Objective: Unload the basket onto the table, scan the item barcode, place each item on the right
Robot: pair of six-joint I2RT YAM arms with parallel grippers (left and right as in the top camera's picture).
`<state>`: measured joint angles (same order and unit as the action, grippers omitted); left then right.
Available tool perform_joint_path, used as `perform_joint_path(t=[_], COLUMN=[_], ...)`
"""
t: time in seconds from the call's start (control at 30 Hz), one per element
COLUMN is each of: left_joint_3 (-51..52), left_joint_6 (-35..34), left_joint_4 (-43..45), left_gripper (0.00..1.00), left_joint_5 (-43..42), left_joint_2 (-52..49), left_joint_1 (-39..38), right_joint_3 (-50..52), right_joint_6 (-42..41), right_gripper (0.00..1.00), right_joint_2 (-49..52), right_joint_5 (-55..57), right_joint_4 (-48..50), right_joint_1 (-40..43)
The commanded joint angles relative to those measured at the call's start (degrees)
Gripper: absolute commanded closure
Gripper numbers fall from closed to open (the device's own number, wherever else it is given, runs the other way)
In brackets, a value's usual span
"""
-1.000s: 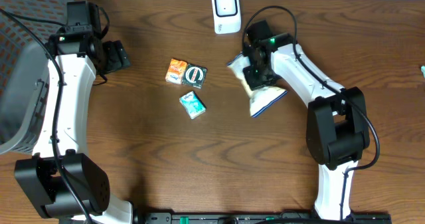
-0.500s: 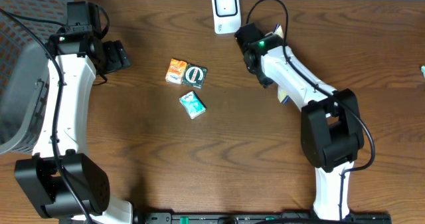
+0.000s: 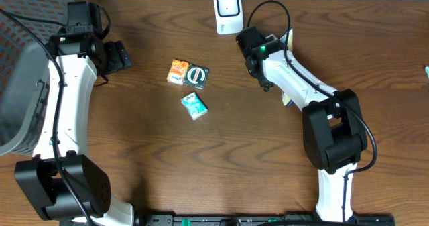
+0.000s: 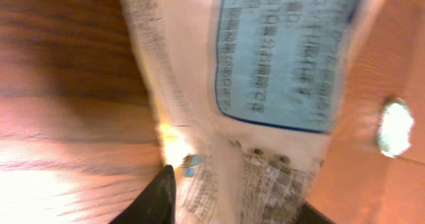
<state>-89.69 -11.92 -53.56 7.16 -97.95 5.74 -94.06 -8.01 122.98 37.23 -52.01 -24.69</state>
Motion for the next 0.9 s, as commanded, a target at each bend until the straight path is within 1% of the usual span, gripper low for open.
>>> perform_joint_path(t=[0.0, 0.13, 0.2, 0.27, 0.4, 0.63, 0.7, 0.8, 0.87], left_joint_3=[0.28, 0.28, 0.28, 0.28, 0.28, 0.28, 0.28, 0.28, 0.28], left_joint_6=[0.50, 0.50, 0.50, 0.50, 0.50, 0.50, 0.50, 0.50, 0.50], left_joint_4=[-0.13, -0.13, -0.13, -0.13, -0.13, -0.13, -0.13, -0.13, -0.13], left_gripper=[0.02, 0.03, 0.02, 0.02, 0.02, 0.02, 0.02, 0.02, 0.03], left_joint_5=[-0.13, -0.13, -0.13, -0.13, -0.13, -0.13, -0.13, -0.13, -0.13], left_joint_2=[-0.55, -0.55, -0.55, -0.55, -0.55, -0.55, -0.55, -0.55, -0.55], left_joint_1=[0.13, 0.13, 0.13, 0.13, 0.13, 0.13, 0.13, 0.13, 0.13], right_joint_3=[0.37, 0.31, 0.31, 0.24, -0.26, -4.31, -6.32, -10.14, -12.96], right_joint_6=[0.42, 0.42, 0.42, 0.44, 0.42, 0.37, 0.39, 0.37, 0.35], right_gripper=[0.55, 0.57, 0.59, 0.60, 0.57, 0.56, 0.57, 0.57, 0.60], right_joint_2=[0.04, 0.02, 0.02, 0.02, 0.02, -0.33, -0.57, -0.83, -0.83], right_joint_5=[-10.73, -19.10, -21.20, -22.56, -25.62, -37.38, -39.21, -39.08, -37.73], right_joint_4=[0.00, 1.03, 1.53, 1.90, 1.77, 0.37, -0.57, -3.19, -5.20], right_joint_1=[-1.20, -2.01, -2.25, -2.54, -2.80, -2.80, -2.78, -2.64, -2.29])
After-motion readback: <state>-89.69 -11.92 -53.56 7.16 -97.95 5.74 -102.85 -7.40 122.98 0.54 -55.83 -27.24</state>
